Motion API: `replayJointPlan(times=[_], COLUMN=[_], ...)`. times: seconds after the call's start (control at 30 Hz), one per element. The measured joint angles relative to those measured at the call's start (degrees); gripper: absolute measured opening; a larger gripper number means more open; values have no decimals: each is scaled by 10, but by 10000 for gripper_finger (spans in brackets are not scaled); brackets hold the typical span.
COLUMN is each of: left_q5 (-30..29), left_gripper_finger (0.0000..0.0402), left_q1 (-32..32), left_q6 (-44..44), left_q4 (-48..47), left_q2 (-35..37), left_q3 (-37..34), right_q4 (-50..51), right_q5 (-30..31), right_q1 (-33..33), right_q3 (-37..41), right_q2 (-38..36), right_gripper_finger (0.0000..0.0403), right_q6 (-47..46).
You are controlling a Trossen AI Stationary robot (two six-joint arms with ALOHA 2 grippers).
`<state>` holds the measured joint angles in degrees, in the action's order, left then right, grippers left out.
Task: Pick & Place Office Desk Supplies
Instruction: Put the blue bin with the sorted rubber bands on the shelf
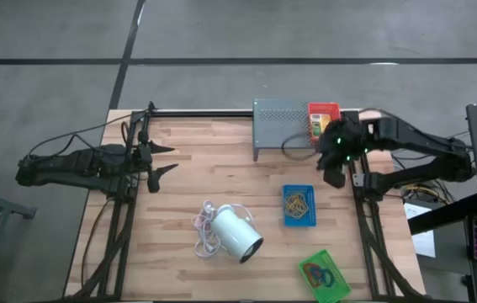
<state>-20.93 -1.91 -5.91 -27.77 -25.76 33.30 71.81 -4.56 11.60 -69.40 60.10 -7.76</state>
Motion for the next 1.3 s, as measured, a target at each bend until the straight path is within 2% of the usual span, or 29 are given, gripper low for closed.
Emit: replayJointPlan(times=[0.23, 0.33, 0.43, 0.6, 0.77, 1.3], left_q5=[0, 0, 0, 0, 0, 0], left_gripper_finger=[244, 244, 244, 244, 244, 244], left_q1=[0, 0, 0, 0, 0, 0], left_q6=[0, 0, 0, 0, 0, 0], left_q4=[0, 0, 0, 0, 0, 0], left_q2=[0, 0, 0, 0, 0, 0], left_q3=[0, 0, 0, 0, 0, 0], right_q4=[-46, -90, -155, -234, -241, -255], right_q5=[3, 30, 73, 78, 78, 84], right_q1=[-94, -120, -133, -135, -135, -134], right_q3=[78, 116, 159, 209, 220, 220], right_q2=[0, 0, 1, 18, 58, 188], right_gripper_finger=[125, 142, 159, 183, 196, 194], right_q6=[-13, -13, -12, -16, -12, 19])
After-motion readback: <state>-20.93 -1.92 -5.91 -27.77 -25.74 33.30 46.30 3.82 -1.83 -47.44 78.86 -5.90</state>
